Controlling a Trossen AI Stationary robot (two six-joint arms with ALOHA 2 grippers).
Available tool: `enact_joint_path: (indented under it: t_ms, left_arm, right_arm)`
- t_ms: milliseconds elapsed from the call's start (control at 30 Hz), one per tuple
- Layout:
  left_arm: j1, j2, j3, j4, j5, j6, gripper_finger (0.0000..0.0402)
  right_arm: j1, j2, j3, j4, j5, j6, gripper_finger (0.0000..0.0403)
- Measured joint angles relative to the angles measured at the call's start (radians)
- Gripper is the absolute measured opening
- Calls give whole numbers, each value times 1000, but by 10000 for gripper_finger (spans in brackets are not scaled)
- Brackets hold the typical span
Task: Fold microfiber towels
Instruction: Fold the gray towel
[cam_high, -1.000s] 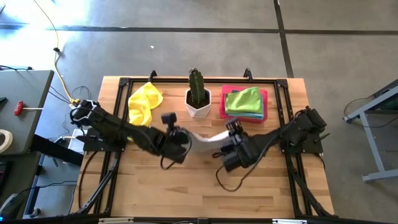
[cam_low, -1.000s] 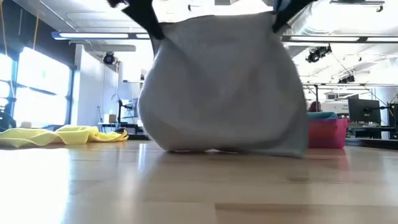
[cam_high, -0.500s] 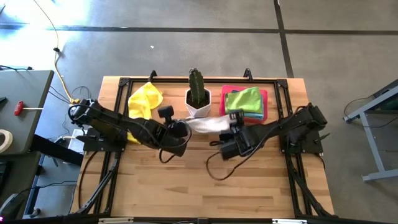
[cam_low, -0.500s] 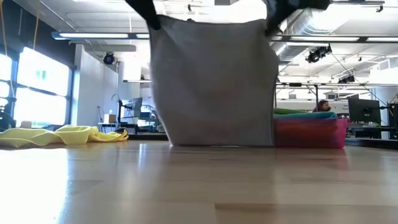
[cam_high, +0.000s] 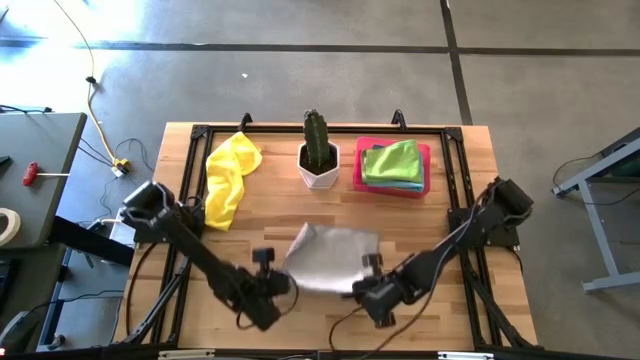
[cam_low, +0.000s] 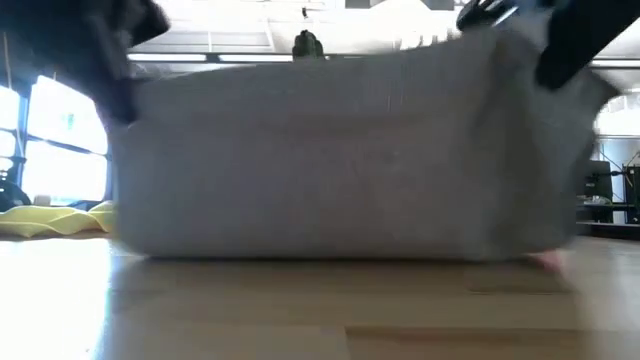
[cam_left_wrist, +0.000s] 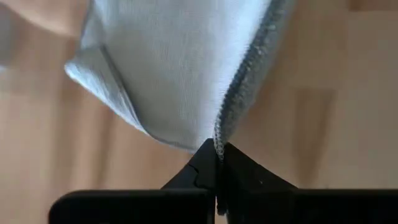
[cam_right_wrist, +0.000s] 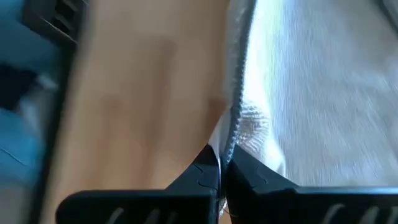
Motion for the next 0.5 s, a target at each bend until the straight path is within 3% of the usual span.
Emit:
enact_joint_path:
  t_ms: [200,367,500]
  left_arm:
    - [-75,108,39,122,62,-18,0]
    - [-73,114,77,116,76,47,0]
    - [-24,98,79,105,44,121,0]
  right_arm:
    - [56,35,-52,210,-103,141,0]
    - [60,48,-55,198,-239,151,0]
    - [32,48,-55,120,-278,66,0]
